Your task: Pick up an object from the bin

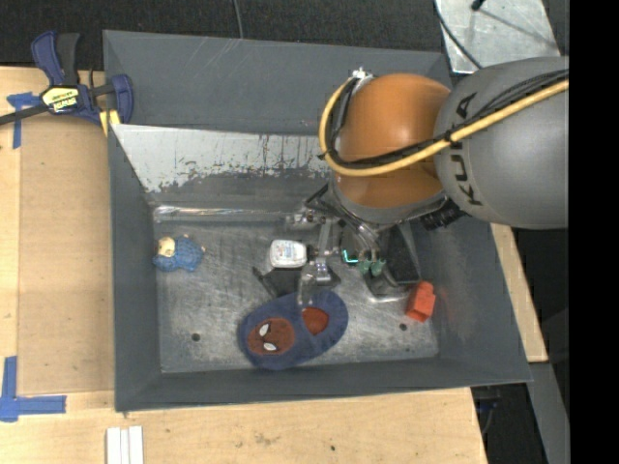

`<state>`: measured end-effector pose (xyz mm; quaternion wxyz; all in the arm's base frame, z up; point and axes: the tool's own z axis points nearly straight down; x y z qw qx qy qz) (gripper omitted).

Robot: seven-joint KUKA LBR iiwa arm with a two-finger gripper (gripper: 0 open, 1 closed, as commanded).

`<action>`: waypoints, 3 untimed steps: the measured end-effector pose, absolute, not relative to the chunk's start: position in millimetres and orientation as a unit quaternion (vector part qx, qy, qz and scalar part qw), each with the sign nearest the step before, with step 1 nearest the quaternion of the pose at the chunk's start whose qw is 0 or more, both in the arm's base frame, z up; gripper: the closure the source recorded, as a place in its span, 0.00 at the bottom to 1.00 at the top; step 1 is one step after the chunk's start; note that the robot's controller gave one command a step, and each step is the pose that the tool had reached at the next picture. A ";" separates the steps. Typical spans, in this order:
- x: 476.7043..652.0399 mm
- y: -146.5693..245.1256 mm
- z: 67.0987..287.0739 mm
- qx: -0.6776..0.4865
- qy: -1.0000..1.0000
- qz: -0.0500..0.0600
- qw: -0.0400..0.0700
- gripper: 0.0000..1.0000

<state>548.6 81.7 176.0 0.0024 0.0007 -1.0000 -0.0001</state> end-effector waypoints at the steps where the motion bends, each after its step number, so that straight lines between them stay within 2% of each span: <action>1: 491.9 98.7 76.2 0.198 -0.980 0.001 -0.007 0.00; 2: 492.9 79.8 101.5 0.237 -0.972 0.000 -0.004 0.00; 3: 501.8 79.5 109.6 0.362 -0.932 0.000 -0.002 0.00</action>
Offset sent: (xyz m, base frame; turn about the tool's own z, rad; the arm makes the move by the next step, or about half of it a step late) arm -0.0624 0.0174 -0.1060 -0.4003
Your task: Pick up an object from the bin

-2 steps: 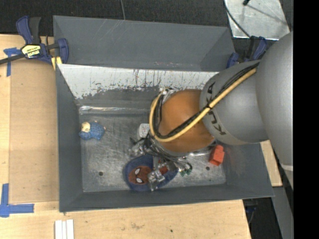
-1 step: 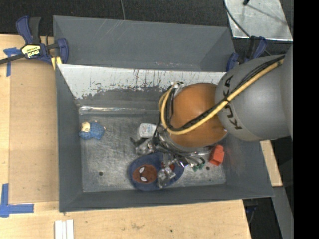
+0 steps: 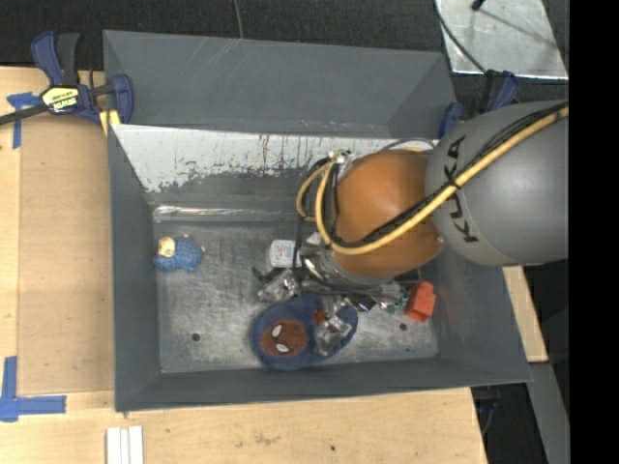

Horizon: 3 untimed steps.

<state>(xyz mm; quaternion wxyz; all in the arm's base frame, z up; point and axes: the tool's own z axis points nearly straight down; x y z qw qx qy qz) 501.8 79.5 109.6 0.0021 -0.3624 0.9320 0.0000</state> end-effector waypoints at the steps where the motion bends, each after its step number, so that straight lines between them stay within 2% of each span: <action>1: 511.5 92.2 74.3 -0.487 0.873 0.000 -0.004 0.00; 2: 510.8 92.4 76.4 -0.485 0.874 0.001 -0.004 0.00; 3: 511.2 91.6 77.9 -0.485 0.874 0.000 -0.005 1.00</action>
Offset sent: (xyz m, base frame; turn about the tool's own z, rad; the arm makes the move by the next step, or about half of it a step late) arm 0.0098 0.0121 -0.0396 -0.2798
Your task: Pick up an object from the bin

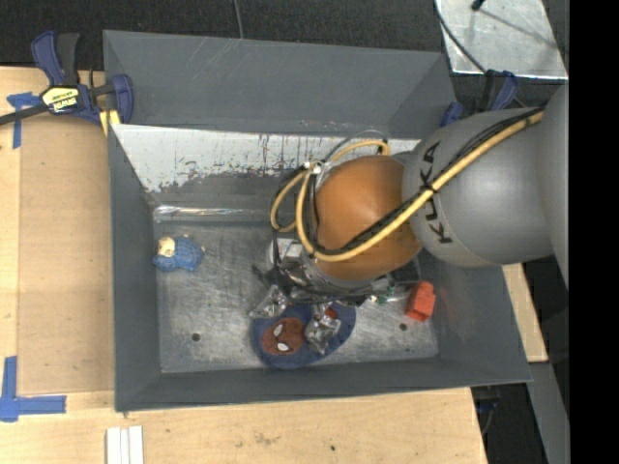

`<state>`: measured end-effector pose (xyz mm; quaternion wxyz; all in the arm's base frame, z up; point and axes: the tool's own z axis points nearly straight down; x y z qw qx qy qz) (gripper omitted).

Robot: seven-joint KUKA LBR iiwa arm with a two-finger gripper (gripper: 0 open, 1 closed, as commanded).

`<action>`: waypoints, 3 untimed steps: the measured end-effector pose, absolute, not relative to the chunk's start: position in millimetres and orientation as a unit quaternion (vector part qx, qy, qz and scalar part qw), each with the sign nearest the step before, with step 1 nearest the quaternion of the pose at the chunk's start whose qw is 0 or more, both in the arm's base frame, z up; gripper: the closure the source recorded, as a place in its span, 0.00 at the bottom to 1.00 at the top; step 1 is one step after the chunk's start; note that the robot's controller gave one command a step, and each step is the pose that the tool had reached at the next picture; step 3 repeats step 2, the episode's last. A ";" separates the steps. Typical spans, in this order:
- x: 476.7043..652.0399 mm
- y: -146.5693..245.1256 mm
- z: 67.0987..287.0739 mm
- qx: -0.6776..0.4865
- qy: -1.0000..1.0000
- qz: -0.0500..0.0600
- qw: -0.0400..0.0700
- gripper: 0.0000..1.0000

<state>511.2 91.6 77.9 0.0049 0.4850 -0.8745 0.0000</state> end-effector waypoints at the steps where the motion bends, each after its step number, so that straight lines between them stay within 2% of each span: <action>1: 513.0 91.7 126.2 0.484 -0.875 0.001 -0.004 1.00; 2: 515.1 91.9 184.0 0.482 -0.876 0.001 -0.004 1.00; 3: 515.1 91.9 184.0 0.482 -0.876 0.001 -0.004 1.00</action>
Offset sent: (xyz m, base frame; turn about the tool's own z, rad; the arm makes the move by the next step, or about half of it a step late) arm 0.0000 0.0000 0.0453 0.0000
